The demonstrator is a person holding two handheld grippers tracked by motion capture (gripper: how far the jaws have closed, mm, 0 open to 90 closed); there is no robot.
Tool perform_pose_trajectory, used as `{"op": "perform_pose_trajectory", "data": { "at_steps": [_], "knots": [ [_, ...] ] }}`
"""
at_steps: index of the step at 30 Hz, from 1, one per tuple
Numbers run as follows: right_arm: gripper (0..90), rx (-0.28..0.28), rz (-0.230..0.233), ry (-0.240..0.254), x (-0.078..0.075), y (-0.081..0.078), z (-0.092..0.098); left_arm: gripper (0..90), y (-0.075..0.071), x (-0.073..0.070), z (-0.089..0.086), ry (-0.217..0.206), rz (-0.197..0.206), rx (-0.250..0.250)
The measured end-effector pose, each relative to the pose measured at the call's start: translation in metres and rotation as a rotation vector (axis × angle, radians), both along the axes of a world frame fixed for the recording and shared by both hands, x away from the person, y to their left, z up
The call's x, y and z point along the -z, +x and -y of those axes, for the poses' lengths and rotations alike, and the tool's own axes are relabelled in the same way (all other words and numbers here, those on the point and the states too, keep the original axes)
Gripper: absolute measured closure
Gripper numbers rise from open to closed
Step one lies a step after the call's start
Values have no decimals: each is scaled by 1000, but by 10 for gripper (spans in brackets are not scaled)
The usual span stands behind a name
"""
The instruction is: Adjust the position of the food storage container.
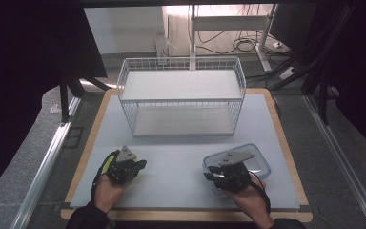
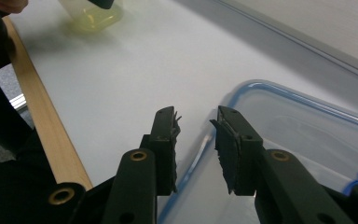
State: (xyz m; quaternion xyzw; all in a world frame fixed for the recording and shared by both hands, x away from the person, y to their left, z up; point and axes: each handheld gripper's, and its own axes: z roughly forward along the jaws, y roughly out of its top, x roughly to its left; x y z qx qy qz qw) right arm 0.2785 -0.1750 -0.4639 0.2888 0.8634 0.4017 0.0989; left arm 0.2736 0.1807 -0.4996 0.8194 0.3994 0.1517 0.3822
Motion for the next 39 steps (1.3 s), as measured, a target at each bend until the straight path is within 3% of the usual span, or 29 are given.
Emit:
{"op": "perform_pose_trajectory", "data": {
  "at_steps": [1, 2, 6, 8, 11, 14, 15, 17, 18, 20, 24, 29, 33, 39],
  "knots": [
    [727, 28, 4, 2, -4, 3, 9, 866, -4, -2, 10, 5, 23, 36],
    [727, 28, 4, 2, -4, 3, 9, 859, -4, -2, 10, 5, 23, 36],
    [861, 155, 41, -21, -14, 11, 52, 850, -11, -1, 35, -60, 43, 123],
    [892, 239, 64, -35, -17, 13, 76, 848, -11, 0, 41, -68, 44, 141],
    [900, 362, 109, -79, -21, 15, 113, 854, -15, 3, 63, -76, 48, 216],
    [900, 435, 109, -86, -19, 17, 136, 858, -15, 6, 73, -94, 38, 241],
    [900, 488, 79, -99, -12, 19, 154, 860, -14, 8, 79, -104, 26, 255],
    [900, 494, 62, -99, -9, 20, 158, 861, -13, 11, 88, -126, 10, 274],
    [900, 491, 14, -103, 1, 21, 162, 860, -11, 13, 98, -143, -3, 289],
    [900, 477, 0, -114, 5, 21, 162, 860, -11, 15, 103, -144, -6, 300],
    [900, 478, -21, -120, 6, 16, 155, 856, -11, 19, 117, -103, -13, 318],
    [900, 431, -33, -93, 9, 9, 139, 842, -8, 20, 112, -90, -37, 287],
    [900, 386, -33, -100, 10, 3, 120, 837, -6, 20, 105, -75, -48, 253],
    [900, 332, -37, -92, 11, -2, 94, 842, -1, 17, 84, -60, -89, 202]
  ]
}}
